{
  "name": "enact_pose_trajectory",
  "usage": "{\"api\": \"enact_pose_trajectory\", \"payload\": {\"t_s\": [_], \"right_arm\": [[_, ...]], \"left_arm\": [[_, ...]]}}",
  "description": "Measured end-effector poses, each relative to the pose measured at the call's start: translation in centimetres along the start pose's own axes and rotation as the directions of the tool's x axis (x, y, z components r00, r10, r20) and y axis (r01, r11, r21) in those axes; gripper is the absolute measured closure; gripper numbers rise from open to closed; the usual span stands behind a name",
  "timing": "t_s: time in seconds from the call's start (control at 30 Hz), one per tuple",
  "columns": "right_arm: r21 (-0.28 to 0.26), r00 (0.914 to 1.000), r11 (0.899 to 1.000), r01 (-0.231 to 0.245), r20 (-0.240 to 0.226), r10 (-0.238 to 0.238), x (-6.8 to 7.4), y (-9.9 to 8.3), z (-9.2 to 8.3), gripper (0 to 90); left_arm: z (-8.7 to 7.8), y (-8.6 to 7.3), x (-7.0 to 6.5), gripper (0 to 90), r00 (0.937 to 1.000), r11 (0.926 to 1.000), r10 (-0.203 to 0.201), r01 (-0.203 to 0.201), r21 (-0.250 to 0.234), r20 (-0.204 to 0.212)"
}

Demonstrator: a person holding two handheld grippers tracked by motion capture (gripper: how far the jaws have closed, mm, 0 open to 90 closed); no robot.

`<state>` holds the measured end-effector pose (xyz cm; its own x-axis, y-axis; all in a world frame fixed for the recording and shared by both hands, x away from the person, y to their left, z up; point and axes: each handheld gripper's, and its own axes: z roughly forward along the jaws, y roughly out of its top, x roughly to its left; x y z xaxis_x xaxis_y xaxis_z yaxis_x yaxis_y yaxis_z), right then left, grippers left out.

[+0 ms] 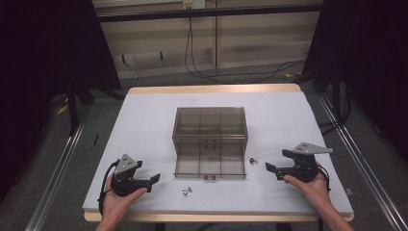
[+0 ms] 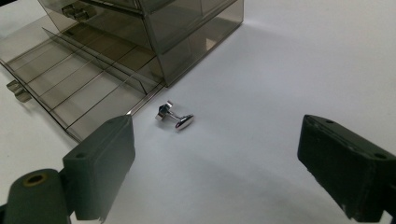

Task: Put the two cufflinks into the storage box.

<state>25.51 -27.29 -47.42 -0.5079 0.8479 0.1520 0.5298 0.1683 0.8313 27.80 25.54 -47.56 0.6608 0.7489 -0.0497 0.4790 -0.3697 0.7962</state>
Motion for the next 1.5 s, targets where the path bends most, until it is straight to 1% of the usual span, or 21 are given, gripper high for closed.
{"api": "enact_pose_trajectory", "payload": {"t_s": [0.07,0.1,0.23,0.37,0.43,0.57,0.6,0.7,0.77,0.83,0.87,0.9,0.93,1.0,1.07,1.13,1.17,1.2,1.27,1.4,1.5], "right_arm": [[0.001,1.0,1.0,0.007,0.003,-0.007,0.1,0.0,0.0,10.6],[0.002,1.0,1.0,0.009,-0.003,-0.009,0.1,0.1,0.0,10.6],[0.002,0.9998,1.0,0.019,0.0,-0.019,0.2,0.2,-0.1,10.6],[0.009,0.9997,1.0,0.024,0.001,-0.024,0.3,0.2,-0.1,10.7],[0.007,0.9996,1.0,0.027,0.002,-0.027,0.3,0.2,0.0,10.8],[0.014,0.9995,0.999,0.032,0.0,-0.032,0.2,0.2,-0.1,11.2],[0.015,0.9995,0.999,0.031,-0.001,-0.031,0.2,0.2,-0.1,11.3],[0.017,0.9996,0.999,0.027,-0.001,-0.027,0.2,0.2,-0.1,11.5],[0.019,0.9996,0.999,0.027,0.0,-0.027,0.2,0.2,-0.1,12.0],[0.02,0.9996,0.999,0.029,-0.005,-0.029,0.2,0.2,-0.1,12.6],[0.022,0.9995,0.999,0.031,-0.007,-0.031,0.2,0.2,-0.1,12.6],[0.019,0.9994,0.999,0.031,-0.013,-0.031,0.3,0.2,-0.1,12.5],[0.019,0.9994,0.999,0.031,-0.013,-0.031,0.3,0.2,-0.1,12.5],[0.015,0.9994,0.999,0.033,-0.014,-0.033,0.2,0.2,-0.2,12.6],[0.014,0.9994,0.999,0.032,-0.015,-0.032,0.2,0.2,-0.2,12.5],[0.015,0.9995,1.0,0.028,-0.013,-0.028,0.1,0.2,-0.2,12.6],[0.018,0.9995,0.999,0.03,-0.013,-0.03,0.2,0.2,-0.1,12.5],[0.02,0.9996,0.999,0.027,-0.013,-0.027,0.2,0.2,-0.1,12.6],[0.02,0.9995,0.999,0.029,-0.015,-0.028,0.2,0.2,-0.1,12.5],[0.023,0.9994,0.999,0.031,-0.018,-0.03,0.3,0.2,-0.1,12.5],[0.027,0.9995,0.999,0.027,-0.018,-0.027,0.2,0.2,-0.1,12.5]], "left_arm": [[0.0,0.0,-0.1,13.9,1.0,0.9999,0.001,-0.001,0.01,0.001],[-0.1,0.0,-0.2,14.0,0.9999,1.0,0.002,-0.003,0.009,0.013],[-0.4,0.0,-0.5,15.2,0.9998,0.9999,0.014,-0.015,0.007,0.015],[-0.8,0.2,-0.9,20.1,0.9982,0.9999,0.015,-0.015,-0.002,0.058],[-0.9,0.3,-1.0,20.2,0.998,0.9999,0.013,-0.013,-0.001,0.061],[-1.2,0.5,-1.4,22.1,0.9969,0.9993,0.036,-0.036,0.002,0.07],[-1.2,0.6,-1.6,22.1,0.9958,0.9993,0.038,-0.038,-0.002,0.083],[-1.4,0.7,-2.1,23.9,0.9943,0.9989,0.046,-0.047,0.005,0.096],[-1.4,0.9,-2.4,25.4,0.991,0.9987,0.045,-0.047,0.018,0.126],[-1.5,1.0,-2.5,26.5,0.9912,0.9988,0.039,-0.042,0.026,0.127],[-1.5,1.1,-2.7,26.9,0.9893,0.9988,0.036,-0.04,0.029,0.141],[-1.5,1.1,-2.8,29.6,0.9888,0.9987,0.04,-0.044,0.027,0.144],[-1.5,1.2,-2.9,29.3,0.9892,0.9986,0.043,-0.047,0.024,0.14],[-1.5,1.4,-3.2,29.9,0.9858,0.9974,0.06,-0.066,0.031,0.157],[-1.5,1.4,-3.3,30.1,0.9847,0.997,0.058,-0.065,0.04,0.165],[-1.5,1.4,-3.5,31.0,0.9795,0.996,0.057,-0.069,0.057,0.193],[-1.4,1.5,-3.6,33.5,0.9754,0.9953,0.062,-0.076,0.059,0.212],[-1.4,1.5,-3.7,34.5,0.9748,0.9947,0.066,-0.081,0.064,0.213],[-1.4,1.6,-3.7,34.8,0.9739,0.9943,0.063,-0.08,0.07,0.218],[-1.4,1.8,-3.8,35.9,0.9661,0.9942,0.053,-0.075,0.077,0.253],[-1.4,1.9,-4.1,38.4,0.9669,0.993,0.047,-0.072,0.093,0.251]]}}
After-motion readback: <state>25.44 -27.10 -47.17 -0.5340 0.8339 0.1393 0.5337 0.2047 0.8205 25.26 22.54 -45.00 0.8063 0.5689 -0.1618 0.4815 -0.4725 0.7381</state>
